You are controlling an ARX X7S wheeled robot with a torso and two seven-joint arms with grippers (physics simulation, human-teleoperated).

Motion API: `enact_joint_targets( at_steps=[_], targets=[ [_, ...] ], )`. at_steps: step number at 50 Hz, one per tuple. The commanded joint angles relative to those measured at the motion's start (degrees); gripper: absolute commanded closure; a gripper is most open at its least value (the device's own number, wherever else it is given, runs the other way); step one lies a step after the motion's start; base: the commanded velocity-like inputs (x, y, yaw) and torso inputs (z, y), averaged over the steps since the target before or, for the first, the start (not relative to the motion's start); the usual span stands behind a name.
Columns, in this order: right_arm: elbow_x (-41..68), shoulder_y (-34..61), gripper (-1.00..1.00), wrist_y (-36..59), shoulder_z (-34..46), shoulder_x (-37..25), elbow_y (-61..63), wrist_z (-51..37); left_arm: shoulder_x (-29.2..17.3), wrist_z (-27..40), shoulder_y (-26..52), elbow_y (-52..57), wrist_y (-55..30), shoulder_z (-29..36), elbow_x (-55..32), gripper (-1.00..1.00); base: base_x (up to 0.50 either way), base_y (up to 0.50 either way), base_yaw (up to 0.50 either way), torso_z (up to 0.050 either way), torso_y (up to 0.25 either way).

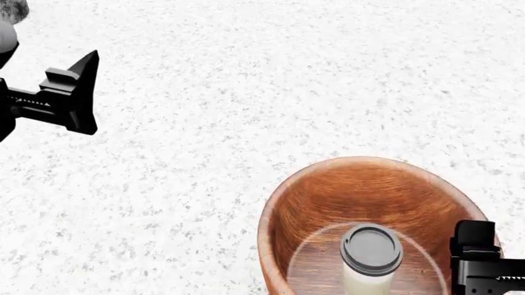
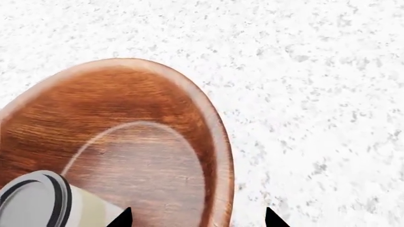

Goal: Place the cup inside the bowl on the dining table and move the bowl to any counter.

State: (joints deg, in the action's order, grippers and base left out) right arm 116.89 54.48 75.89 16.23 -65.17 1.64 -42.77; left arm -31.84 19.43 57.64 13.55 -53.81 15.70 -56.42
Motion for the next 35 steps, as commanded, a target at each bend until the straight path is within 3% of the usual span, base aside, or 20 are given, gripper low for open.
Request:
enact_joint_targets(
  at_steps=[1, 35],
  targets=[
    [-3.84, -1.39, -1.00, -0.65, 0.23, 1.10, -0.80, 2.00, -0.14, 0.22, -0.51, 0.40, -0.12, -0.15, -0.63, -1.00, 0.00, 0.00, 0.00, 0.000, 0.000],
    [-20.08, 1.99, -1.00, -3.11, 5.80, 9.09, -8.74, 10.96, -0.28, 0.23, -0.92, 0.11, 0.89, -0.25, -0.77, -1.00, 0.00, 0.00, 0.00, 0.000, 0.000]
  ],
)
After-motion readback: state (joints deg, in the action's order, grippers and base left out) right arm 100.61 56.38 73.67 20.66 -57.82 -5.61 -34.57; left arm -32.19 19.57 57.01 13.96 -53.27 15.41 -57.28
